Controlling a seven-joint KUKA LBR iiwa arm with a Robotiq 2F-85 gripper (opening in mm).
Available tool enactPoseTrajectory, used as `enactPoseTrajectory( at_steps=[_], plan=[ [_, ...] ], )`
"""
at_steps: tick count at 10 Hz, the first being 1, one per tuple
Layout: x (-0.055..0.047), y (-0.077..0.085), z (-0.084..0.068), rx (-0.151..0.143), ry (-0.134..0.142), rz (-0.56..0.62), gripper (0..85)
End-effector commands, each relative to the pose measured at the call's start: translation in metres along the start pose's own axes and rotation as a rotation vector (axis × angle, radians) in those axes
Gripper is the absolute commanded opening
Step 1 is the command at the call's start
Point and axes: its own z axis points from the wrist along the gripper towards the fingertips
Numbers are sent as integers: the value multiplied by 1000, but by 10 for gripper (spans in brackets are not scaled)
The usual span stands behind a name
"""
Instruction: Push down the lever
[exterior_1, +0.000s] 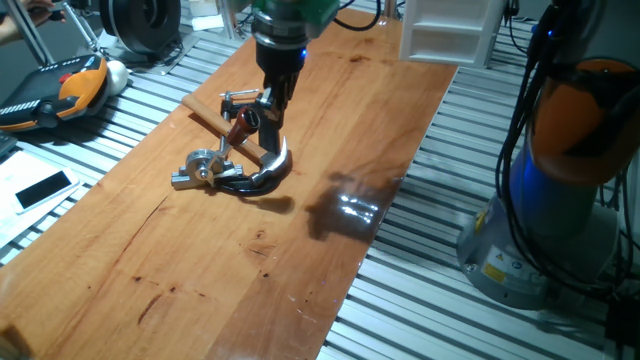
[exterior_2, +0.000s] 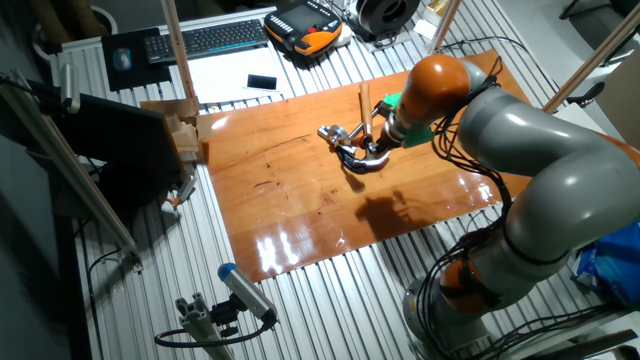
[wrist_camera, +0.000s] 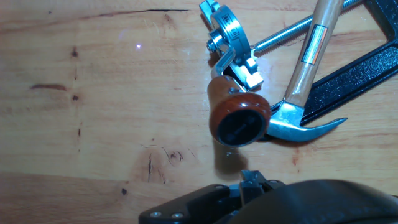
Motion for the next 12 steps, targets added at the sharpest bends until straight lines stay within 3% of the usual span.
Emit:
enactPoseTrajectory(
  at_steps=[1,5,12],
  plan=[
    [0,0,1,1,1,0,0],
    [-5,4,6,30,13,-18,0],
    [-14,4,9,23,13,-23,0]
  ],
)
